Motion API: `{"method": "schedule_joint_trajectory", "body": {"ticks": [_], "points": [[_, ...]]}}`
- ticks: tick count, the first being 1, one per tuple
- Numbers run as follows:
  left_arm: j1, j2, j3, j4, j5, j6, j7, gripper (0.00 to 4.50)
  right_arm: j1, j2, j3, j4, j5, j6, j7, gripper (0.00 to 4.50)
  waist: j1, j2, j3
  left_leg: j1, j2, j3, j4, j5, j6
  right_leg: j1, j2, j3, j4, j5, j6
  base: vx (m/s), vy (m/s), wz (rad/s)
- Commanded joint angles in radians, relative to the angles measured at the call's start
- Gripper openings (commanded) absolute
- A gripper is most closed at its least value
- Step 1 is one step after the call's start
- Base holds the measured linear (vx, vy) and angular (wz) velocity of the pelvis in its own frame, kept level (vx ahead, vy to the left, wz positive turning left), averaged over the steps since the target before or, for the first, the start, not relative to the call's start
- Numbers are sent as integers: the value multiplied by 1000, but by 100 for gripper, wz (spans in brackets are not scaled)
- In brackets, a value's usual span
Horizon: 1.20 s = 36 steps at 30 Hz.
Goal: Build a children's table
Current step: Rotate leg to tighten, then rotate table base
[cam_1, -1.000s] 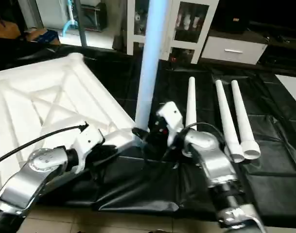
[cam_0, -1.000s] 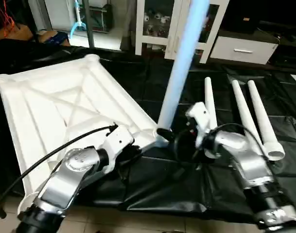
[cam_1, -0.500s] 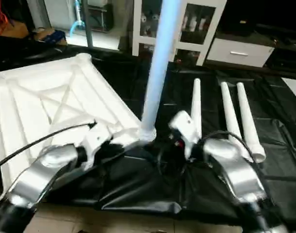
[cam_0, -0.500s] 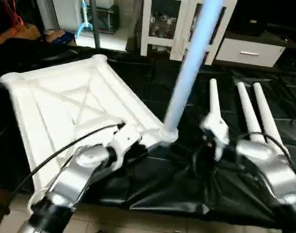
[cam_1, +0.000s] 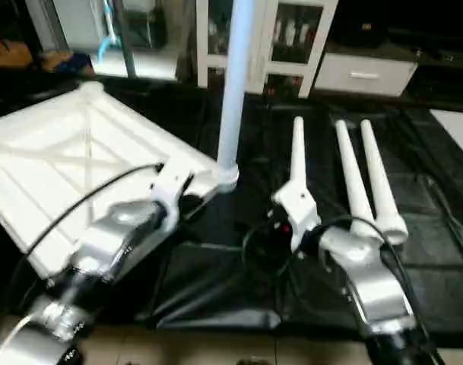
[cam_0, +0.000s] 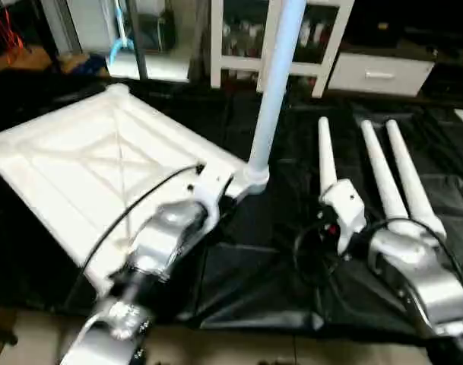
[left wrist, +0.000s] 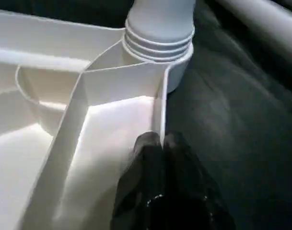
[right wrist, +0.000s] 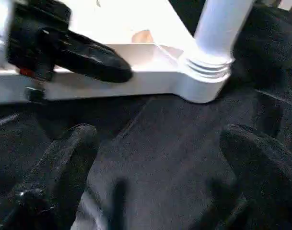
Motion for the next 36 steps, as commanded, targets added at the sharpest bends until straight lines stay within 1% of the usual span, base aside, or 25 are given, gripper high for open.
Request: {"method": "schedule_joint_trajectory", "body": {"ticks": [1,2,4,6,9,11,13,14,16,19,20,21,22,25,26,27,28,29,30,31,32,33,34,35,36], "points": [[-29,-16,37,1,-37,-49,33,0,-9,-2,-2,2,-11,18,-16,446,12,-1,-77,-13,4,3,-62,-93,85,71,-44,31,-63,-167,-182,58,0,1],[-54,-42,58,30,-47,-84,54,0,-14,13,-3,4,-16,23,-38,446,13,1,-82,-9,6,4,-56,-25,110,72,-42,34,-47,-38,-230,58,0,1],[-67,-52,67,45,-49,-102,55,0,-18,22,-2,8,-21,24,-51,446,15,0,-85,-11,4,5,-51,19,134,74,-42,35,-38,35,-252,29,2,1],[-85,-61,89,56,-57,-116,46,55,-22,40,5,12,-35,27,-78,450,18,-5,-90,-13,2,7,-43,85,179,76,-44,36,-28,116,-280,0,0,0],[-85,-55,97,51,-62,-117,42,69,-19,49,15,9,-41,30,-87,450,23,-4,-84,-10,5,10,-44,64,201,71,-47,35,-32,85,-298,0,0,0],[-87,-49,102,58,-62,-130,45,84,-20,56,22,9,-43,32,-89,450,28,-7,-76,-5,9,15,-51,-26,180,68,-47,35,-46,-46,-275,0,0,0],[-85,-41,104,58,-64,-138,47,102,-24,63,30,11,-44,32,-93,450,29,-6,-70,-3,11,14,-59,-88,133,66,-47,35,-56,-148,-237,0,0,0],[-85,-41,104,58,-64,-138,47,112,-24,63,30,11,-44,32,-93,450,31,-3,-70,-1,11,14,-61,-100,114,66,-48,36,-57,-171,-221,0,0,0],[-83,-31,107,41,-65,-141,42,127,-33,71,37,17,-44,32,-94,450,31,-12,-71,-1,11,14,-61,-96,102,65,-47,37,-56,-164,-210,0,0,0],[-80,-11,108,13,-62,-152,25,151,-45,81,43,24,-48,32,-94,450,32,-11,-71,-5,12,13,-63,-93,93,65,-51,37,-54,-173,-203,0,0,0],[-61,39,98,-58,-69,-157,-45,156,-57,88,46,37,-51,31,-95,450,32,-22,-70,-5,12,14,-63,-94,91,63,-50,37,-56,-180,-197,0,0,0],[-61,39,98,-58,-69,-157,-45,156,-57,88,46,37,-51,31,-95,450,34,-19,-70,-7,13,11,-65,-92,87,66,-54,36,-51,-187,-196,0,0,0],[-40,88,82,-115,-73,-154,-109,156,-63,89,49,44,-53,30,-94,450,34,-13,-70,-5,14,11,-66,-93,74,62,-55,37,-51,-194,-184,0,0,0],[27,236,43,-259,-79,-136,-271,156,-74,91,55,51,-48,28,-86,450,29,-16,-71,-8,15,10,-68,-92,60,63,-56,39,-43,-188,-181,0,0,0],[107,401,22,-404,-93,-118,-430,156,-80,93,62,50,-43,29,-76,450,26,-12,-71,-8,18,9,-71,-79,52,63,-56,40,-35,-178,-176,0,0,0],[140,485,24,-464,-111,-79,-499,156,-84,94,65,52,-42,28,-73,450,21,-9,-72,-8,18,8,-72,-72,48,63,-55,41,-32,-164,-177,0,0,0],[155,524,27,-489,-121,-58,-528,156,-86,94,67,53,-43,26,-71,450,13,-2,-66,0,15,15,-71,-83,39,50,-45,43,-34,-158,-184,0,0,0],[195,621,47,-536,-134,-39,-599,156,-91,96,70,58,-43,24,-68,450,12,-1,-62,12,13,21,-69,-109,32,41,-41,46,-37,-162,-192,0,0,0],[222,680,64,-564,-139,-28,-635,156,-92,98,71,60,-44,23,-66,450,9,0,-58,7,13,20,-75,-127,22,46,-39,46,-33,-168,-197,0,0,0],[225,686,66,-567,-139,-26,-638,156,-92,98,71,60,-44,22,-66,450,14,-10,-56,12,14,22,-76,-144,18,43,-39,45,-38,-188,-194,0,0,0],[271,767,104,-597,-144,-1,-678,156,-95,101,74,63,-45,21,-62,450,23,-4,-52,25,15,26,-77,-186,7,33,-39,46,-44,-230,-190,0,0,0],[295,804,120,-611,-149,14,-699,156,-97,102,76,65,-46,20,-60,450,26,-2,-53,27,17,24,-77,-199,-2,32,-43,47,-40,-237,-191,0,0,0],[295,804,120,-611,-149,14,-699,156,-97,102,76,65,-46,20,-60,450,22,-5,-49,15,16,22,-85,-216,-12,40,-41,48,-41,-270,-176,0,0,0],[382,894,159,-663,-170,29,-770,156,-105,105,80,76,-47,15,-55,450,24,-7,-49,20,15,21,-84,-238,-21,36,-42,49,-45,-300,-159,0,0,0],[425,933,175,-688,-178,38,-799,156,-109,106,83,81,-48,12,-52,450,22,-11,-48,13,16,16,-89,-241,-25,40,-45,51,-42,-319,-148,0,0,0]]}}
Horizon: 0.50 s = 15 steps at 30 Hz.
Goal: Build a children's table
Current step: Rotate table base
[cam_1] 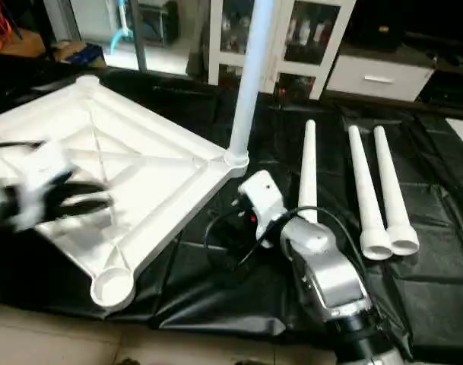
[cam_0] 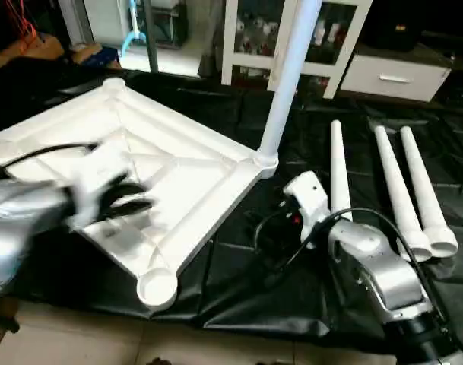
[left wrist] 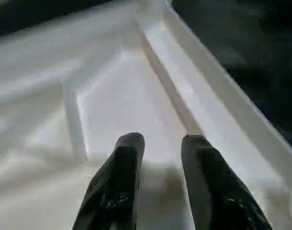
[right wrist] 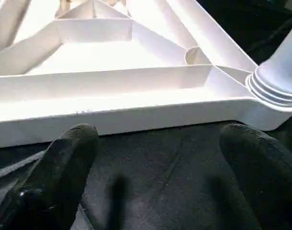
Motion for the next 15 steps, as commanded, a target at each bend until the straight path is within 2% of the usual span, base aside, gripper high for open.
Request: {"method": "schedule_joint_trajectory", "body": {"ticks": [1,2,3,4,6,7,8,9,10,11,15], "points": [[46,50,27,-57,-22,24,-67,156,-9,-9,-2,11,-6,-6,9,450,-3,20,-50,5,13,0,-90,-253,-27,53,-44,38,-61,-325,-139,0,0,0],[100,92,48,-85,-32,41,-93,156,-17,-8,-1,19,-6,-8,10,450,-5,13,-47,12,11,3,-91,-279,-29,45,-38,38,-67,-352,-129,0,0,0],[100,92,48,-85,-32,41,-93,156,-17,-8,-1,19,-6,-8,10,450,-6,16,-46,16,11,3,-91,-299,-30,41,-38,41,-70,-363,-129,0,0,0],[158,133,68,-119,-41,59,-117,156,-25,-7,-1,29,-5,-10,11,450,-3,11,-46,17,12,4,-90,-307,-29,38,-39,43,-70,-366,-129,0,0,0],[233,171,78,-174,-50,85,-139,156,-33,-8,0,44,-8,-17,14,450,-5,6,-45,9,13,-1,-94,-311,-31,44,-42,45,-68,-379,-123,0,0,0],[271,182,84,-207,-51,101,-149,156,-37,-6,2,53,-12,-21,16,450,-5,7,-44,13,14,0,-94,-315,-31,39,-40,46,-70,-382,-121,0,0,0],[286,182,84,-226,-53,112,-151,156,-38,-6,3,56,-14,-23,17,450,-7,2,-42,14,13,1,-94,-325,-30,37,-37,46,-72,-386,-120,0,0,0],[292,180,80,-235,-55,120,-145,156,-39,-5,4,57,-14,-23,18,450,-3,5,-45,19,12,3,-92,-328,-33,33,-36,47,-71,-376,-122,0,0,0],[299,176,64,-253,-61,134,-130,156,-42,-4,6,59,-14,-24,19,450,-4,-1,-45,15,12,3,-92,-321,-31,36,-34,47,-69,-360,-126,0,0,0],[301,172,54,-262,-64,139,-122,156,-44,-3,8,60,-14,-25,19,450,-2,2,-46,15,12,1,-93,-317,-34,38,-35,47,-67,-352,-128,0,0,0],[314,164,17,-284,-68,151,-102,156,-46,-3,13,63,-19,-29,22,450,-5,0,-47,11,9,0,-92,-311,-40,42,-34,47,-66,-343,-121,0,0,0]]}}
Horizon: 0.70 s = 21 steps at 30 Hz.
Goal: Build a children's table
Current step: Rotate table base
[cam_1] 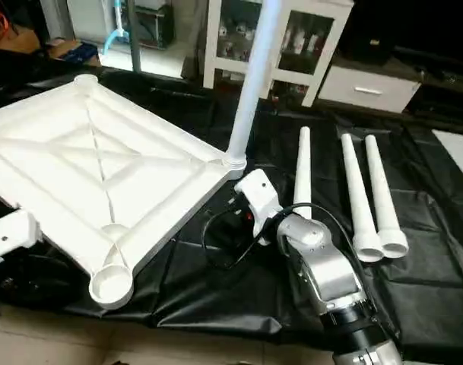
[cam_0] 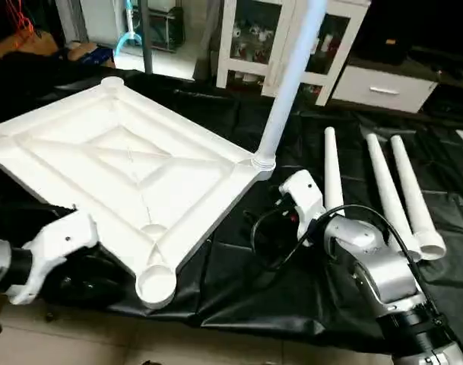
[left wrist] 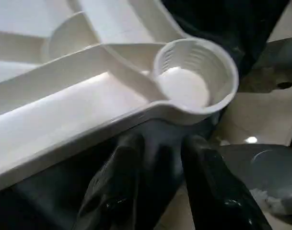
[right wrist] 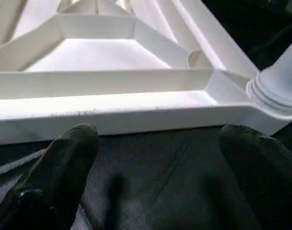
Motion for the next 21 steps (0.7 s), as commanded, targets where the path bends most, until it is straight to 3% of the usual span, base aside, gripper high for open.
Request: {"method": "schedule_joint_trajectory", "body": {"ticks": [1,7,9,14,19,20,21], "points": [[9,-3,-30,-34,-4,9,14,156,-6,-9,2,9,-17,-6,8,450,-3,35,-44,6,12,1,-91,-311,-40,42,-38,36,-69,-339,-127,0,0,0],[-4,-27,-133,-42,52,10,43,156,5,-17,-3,-3,-15,-7,8,450,-3,37,-48,6,10,2,-87,-283,-40,44,-34,38,-65,-294,-135,0,0,0],[-34,-65,-174,-14,77,-6,77,156,6,-19,-5,-4,-15,-7,5,450,0,42,-49,11,10,3,-85,-276,-42,42,-33,38,-64,-275,-140,0,0,0],[-125,-191,-253,104,161,-47,207,156,13,-24,-17,-9,-15,-5,1,450,1,41,-53,7,7,3,-82,-261,-46,49,-32,38,-63,-253,-142,0,0,0],[-180,-249,-275,157,202,-49,285,156,25,-32,-25,-22,-12,0,-4,450,1,34,-52,2,5,0,-82,-285,-39,52,-34,37,-70,-315,-126,0,0,0],[-208,-273,-282,182,219,-61,310,156,30,-35,-28,-27,-11,3,-6,450,1,40,-49,6,6,-1,-83,-311,-40,48,-34,37,-75,-367,-113,0,0,0],[-208,-273,-282,182,219,-61,310,156,30,-35,-28,-27,-11,3,-6,450,3,37,-51,13,6,0,-79,-326,-39,42,-34,36,-80,-391,-107,0,0,0]]}}
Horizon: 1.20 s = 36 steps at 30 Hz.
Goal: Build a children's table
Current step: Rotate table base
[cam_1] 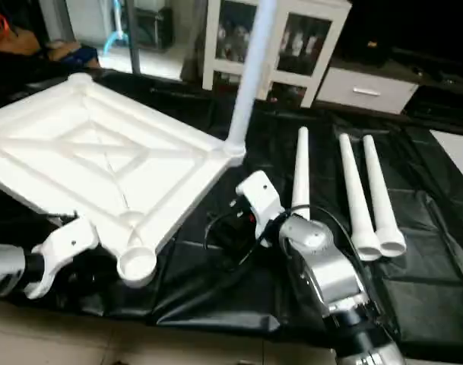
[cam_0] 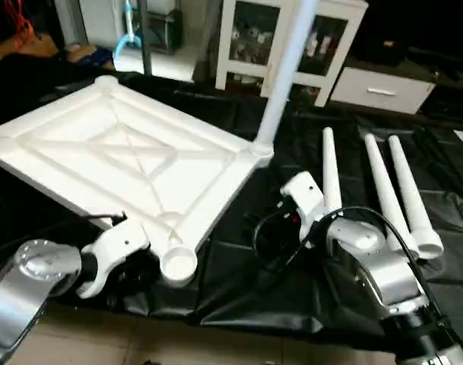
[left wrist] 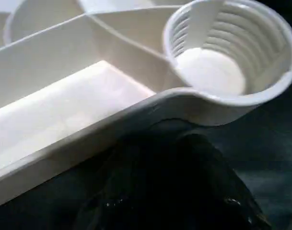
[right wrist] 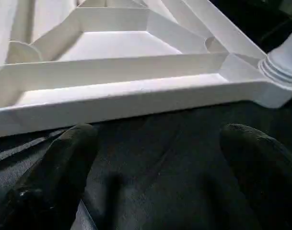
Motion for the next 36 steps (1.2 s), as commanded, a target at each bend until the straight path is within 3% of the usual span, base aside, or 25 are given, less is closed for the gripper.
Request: {"method": "schedule_joint_trajectory", "body": {"ticks": [1,2,7,8,13,15,19,26,27,28,31,32,33,34,35,36], "points": [[-41,-27,-13,33,34,-17,52,156,4,-15,-18,-18,-1,8,-6,450,0,38,-52,11,6,1,-80,-330,-35,39,-35,34,-87,-394,-107,0,0,0],[-48,-34,-15,40,38,-19,59,156,4,-16,-19,-19,-1,9,-6,450,-2,33,-52,3,6,-2,-82,-322,-33,46,-36,32,-87,-397,-102,0,0,0],[-87,-95,-55,47,42,-23,73,156,7,-18,-32,-22,0,10,-17,450,1,35,-54,0,6,-3,-81,-298,-31,47,-37,32,-83,-375,-110,0,0,0],[-95,-108,-68,50,47,-24,78,156,6,-17,-35,-22,-1,9,-21,450,2,39,-56,2,7,-3,-80,-285,-31,46,-37,32,-80,-343,-119,0,0,0],[-136,-184,-117,88,71,-42,110,156,-2,-7,-58,-19,-1,11,-47,450,4,39,-59,3,6,1,-77,-249,-30,48,-33,32,-73,-259,-142,0,0,0],[-166,-237,-135,127,90,-60,144,156,-11,-2,-72,-11,-2,14,-67,450,5,40,-62,-2,5,0,-77,-229,-30,56,-35,33,-69,-227,-150,0,0,0],[-211,-307,-161,180,110,-76,194,156,-20,-3,-90,-9,-2,19,-90,450,5,39,-64,-6,4,0,-75,-208,-26,61,-38,33,-69,-214,-147,0,0,0],[-209,-309,-190,131,105,-63,151,156,-52,-3,-132,-5,-1,43,-132,450,-1,39,-62,-5,4,1,-74,-224,-18,59,-36,32,-75,-261,-139,0,0,0],[-175,-263,-182,55,80,-48,105,156,-96,-1,-171,22,-12,70,-198,450,-2,43,-63,-5,5,-1,-75,-217,-22,60,-38,32,-71,-259,-142,0,0,0],[-175,-263,-182,55,80,-48,105,156,-96,-1,-171,22,-12,70,-198,450,-6,40,-63,-7,6,-3,-76,-211,-27,63,-38,31,-67,-253,-147,0,0,0],[-82,-175,-116,-99,0,-45,34,156,-187,-3,-265,87,1,139,-291,450,-12,45,-61,-4,3,3,-71,-211,-34,58,-33,32,-62,-251,-150,0,0,0],[-82,-175,-116,-99,0,-45,34,156,-187,-3,-265,87,1,139,-291,450,-12,45,-61,-4,3,3,-71,-211,-34,58,-33,32,-62,-251,-150,0,0,0],[-14,-134,-17,-210,-85,-4,-4,156,-263,-31,-308,155,-1,187,-332,450,-18,52,-63,-1,2,3,-67,-207,-42,55,-33,31,-53,-229,-162,0,0,0],[3,-130,22,-241,-111,15,-8,156,-290,-42,-320,184,0,193,-341,450,-20,46,-61,-6,0,5,-72,-202,-38,59,-27,30,-61,-232,-157,0,0,0],[11,-126,57,-263,-140,39,-16,156,-313,-51,-328,214,0,195,-347,450,-19,51,-58,0,-2,9,-66,-225,-41,49,-24,29,-63,-248,-157,0,0,0],[11,-122,101,-283,-176,62,-31,156,-343,-63,-335,258,2,194,-353,450,-21,49,-57,2,-5,12,-63,-241,-37,46,-22,29,-65,-269,-157,0,0,0]]}}
